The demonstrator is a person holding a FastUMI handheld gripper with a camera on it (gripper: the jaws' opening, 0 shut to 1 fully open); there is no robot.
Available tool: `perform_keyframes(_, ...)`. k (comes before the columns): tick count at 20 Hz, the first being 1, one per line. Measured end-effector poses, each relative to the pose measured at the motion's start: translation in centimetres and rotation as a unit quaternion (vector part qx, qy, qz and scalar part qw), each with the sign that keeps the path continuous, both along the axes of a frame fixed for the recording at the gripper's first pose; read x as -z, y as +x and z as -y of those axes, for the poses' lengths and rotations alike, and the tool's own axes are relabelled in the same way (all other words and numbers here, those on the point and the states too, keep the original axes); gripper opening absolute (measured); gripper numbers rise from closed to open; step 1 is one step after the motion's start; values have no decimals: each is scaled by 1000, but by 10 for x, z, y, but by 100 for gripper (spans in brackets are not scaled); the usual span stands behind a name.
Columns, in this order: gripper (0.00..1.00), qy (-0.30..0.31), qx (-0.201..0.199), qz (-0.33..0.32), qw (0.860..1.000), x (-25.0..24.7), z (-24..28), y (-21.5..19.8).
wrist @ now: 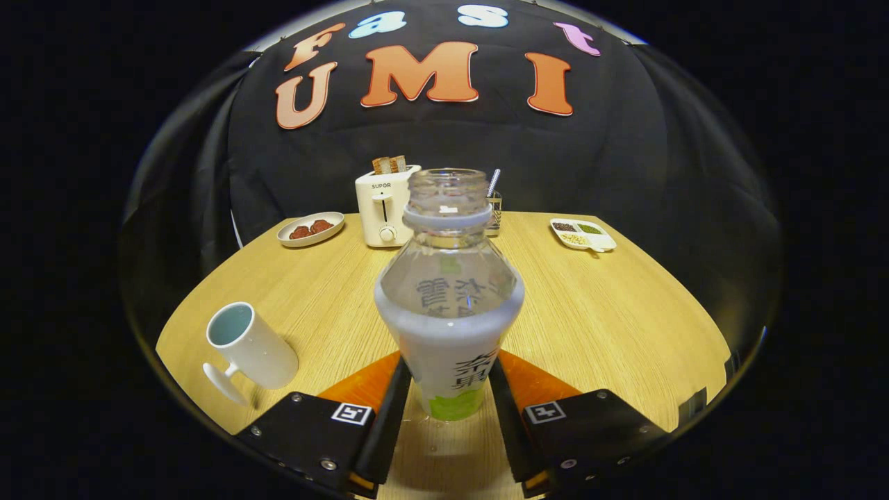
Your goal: Take the bottle from table, then pour the juice into the cup, finally place the bottle on the coaster
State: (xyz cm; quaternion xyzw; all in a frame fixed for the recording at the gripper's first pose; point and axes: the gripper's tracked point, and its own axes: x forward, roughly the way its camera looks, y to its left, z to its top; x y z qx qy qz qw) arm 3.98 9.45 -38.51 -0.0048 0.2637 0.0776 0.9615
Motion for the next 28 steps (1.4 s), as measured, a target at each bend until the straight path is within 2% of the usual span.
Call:
perform_keyframes(3,61,-15,10,-11,1000,-4,4,-1)
perform_keyframes(6,58,-39,3,-12,999,-18,2,-4)
perform_keyframes(10,58,-97,-7,-8,995,-39,-1,-3)
perform_keyframes(13,58,-159,-26,8,987,-52,-8,-3)
perform_keyframes(16,58,-230,-48,32,971,-65,-13,-4)
perform_keyframes(21,58,-303,-76,53,948,-74,-33,-6)
perform_keyframes(28,58,-415,-115,87,898,-88,-55,-1)
